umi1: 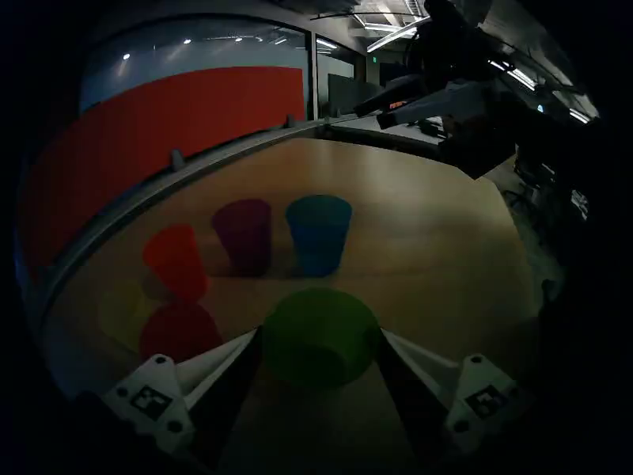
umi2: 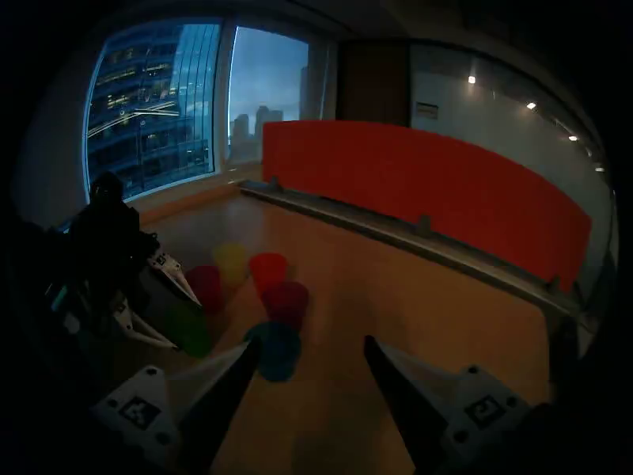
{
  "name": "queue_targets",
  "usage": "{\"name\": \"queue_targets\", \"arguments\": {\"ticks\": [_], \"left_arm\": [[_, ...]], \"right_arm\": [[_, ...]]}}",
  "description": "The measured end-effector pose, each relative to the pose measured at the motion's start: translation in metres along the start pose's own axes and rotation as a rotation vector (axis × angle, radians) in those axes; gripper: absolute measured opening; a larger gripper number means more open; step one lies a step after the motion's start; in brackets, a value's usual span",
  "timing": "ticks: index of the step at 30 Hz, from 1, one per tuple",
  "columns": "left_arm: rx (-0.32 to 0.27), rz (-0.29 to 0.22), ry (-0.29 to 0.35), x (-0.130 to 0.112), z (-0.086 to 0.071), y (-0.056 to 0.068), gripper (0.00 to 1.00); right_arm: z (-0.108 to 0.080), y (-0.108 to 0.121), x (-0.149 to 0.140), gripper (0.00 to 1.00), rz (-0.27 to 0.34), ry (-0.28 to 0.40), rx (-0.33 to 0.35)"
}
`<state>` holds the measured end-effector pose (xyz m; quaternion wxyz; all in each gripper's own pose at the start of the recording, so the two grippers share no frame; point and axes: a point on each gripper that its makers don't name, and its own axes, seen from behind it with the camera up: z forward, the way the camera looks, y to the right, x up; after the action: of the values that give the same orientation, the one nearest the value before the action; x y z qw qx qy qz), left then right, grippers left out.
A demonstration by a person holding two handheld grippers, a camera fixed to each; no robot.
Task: Pour water
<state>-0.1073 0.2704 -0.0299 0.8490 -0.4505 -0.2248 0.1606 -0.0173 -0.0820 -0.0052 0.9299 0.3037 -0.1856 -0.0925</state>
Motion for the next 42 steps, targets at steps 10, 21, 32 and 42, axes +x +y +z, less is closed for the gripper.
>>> {"name": "queue_targets", "arguments": {"ticks": [10,21,32,42], "left_arm": [[-0.016,0.001,-0.002,0.002,0.0,0.004,0.9],[-0.025,0.015,0.026,0.013,-0.007,0.008,0.89],[-0.026,-0.028,0.076,0.035,-0.032,0.006,0.89],[0.016,-0.012,0.147,0.063,-0.061,-0.004,0.89]], "right_arm": [[-0.001,0.0,0.002,1.0,-0.003,0.004,-0.003],[-0.002,-0.001,0.004,1.0,-0.006,0.006,-0.004],[-0.004,-0.003,0.01,1.0,-0.015,0.017,-0.006],[-0.003,-0.011,0.016,1.0,-0.031,0.029,0.002]]}}
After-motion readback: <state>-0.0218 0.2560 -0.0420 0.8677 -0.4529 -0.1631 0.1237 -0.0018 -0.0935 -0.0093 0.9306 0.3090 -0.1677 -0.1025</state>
